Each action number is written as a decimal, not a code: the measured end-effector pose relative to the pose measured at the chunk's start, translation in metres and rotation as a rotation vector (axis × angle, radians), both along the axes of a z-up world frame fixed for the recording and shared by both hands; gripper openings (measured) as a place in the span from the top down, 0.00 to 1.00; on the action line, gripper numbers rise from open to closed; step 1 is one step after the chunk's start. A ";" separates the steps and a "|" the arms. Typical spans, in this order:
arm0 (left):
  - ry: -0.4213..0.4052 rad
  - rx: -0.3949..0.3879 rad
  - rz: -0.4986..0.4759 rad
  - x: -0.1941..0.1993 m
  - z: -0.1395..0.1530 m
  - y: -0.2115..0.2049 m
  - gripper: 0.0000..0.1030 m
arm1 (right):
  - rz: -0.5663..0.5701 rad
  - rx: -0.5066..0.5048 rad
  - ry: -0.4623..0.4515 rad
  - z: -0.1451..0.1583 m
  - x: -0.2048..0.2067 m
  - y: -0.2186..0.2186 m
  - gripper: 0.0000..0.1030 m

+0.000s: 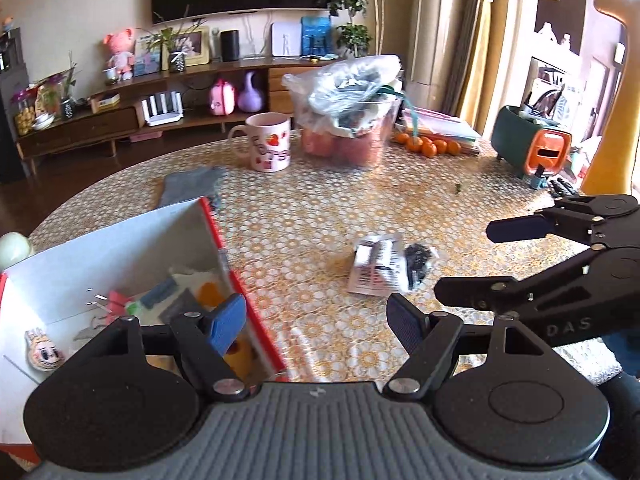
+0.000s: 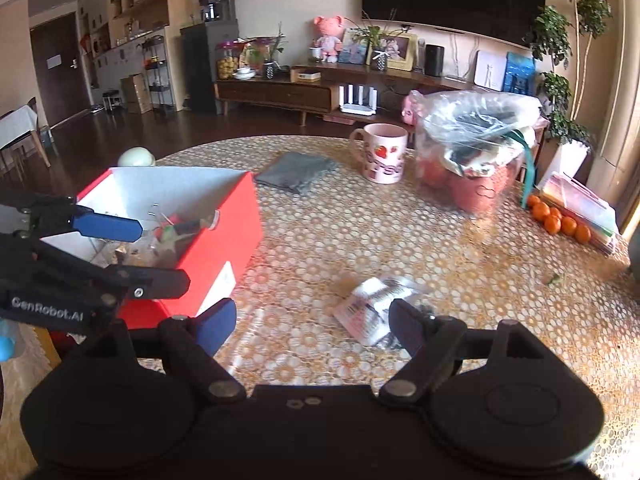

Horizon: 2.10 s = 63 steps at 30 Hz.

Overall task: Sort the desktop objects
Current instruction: 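Withdraw both grippers from the box toward the silver snack packet, then reach the left gripper to the silver snack packet while the right reaches the black tangled item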

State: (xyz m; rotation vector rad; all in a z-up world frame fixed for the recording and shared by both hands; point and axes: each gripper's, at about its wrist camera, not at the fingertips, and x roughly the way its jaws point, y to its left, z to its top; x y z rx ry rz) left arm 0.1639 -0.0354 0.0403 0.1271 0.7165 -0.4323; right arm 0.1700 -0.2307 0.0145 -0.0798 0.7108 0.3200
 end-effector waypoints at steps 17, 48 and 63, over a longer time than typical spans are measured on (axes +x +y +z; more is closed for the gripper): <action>0.012 0.025 -0.074 0.019 -0.038 -0.077 0.10 | -0.134 -0.012 0.031 -0.032 0.029 -0.079 0.18; 0.075 0.057 -0.025 0.106 -0.122 -0.122 0.01 | -0.120 0.079 0.203 -0.103 0.116 -0.088 0.47; 0.079 0.080 -0.060 0.115 -0.129 -0.130 0.02 | -0.155 0.170 0.221 -0.106 0.122 -0.114 0.79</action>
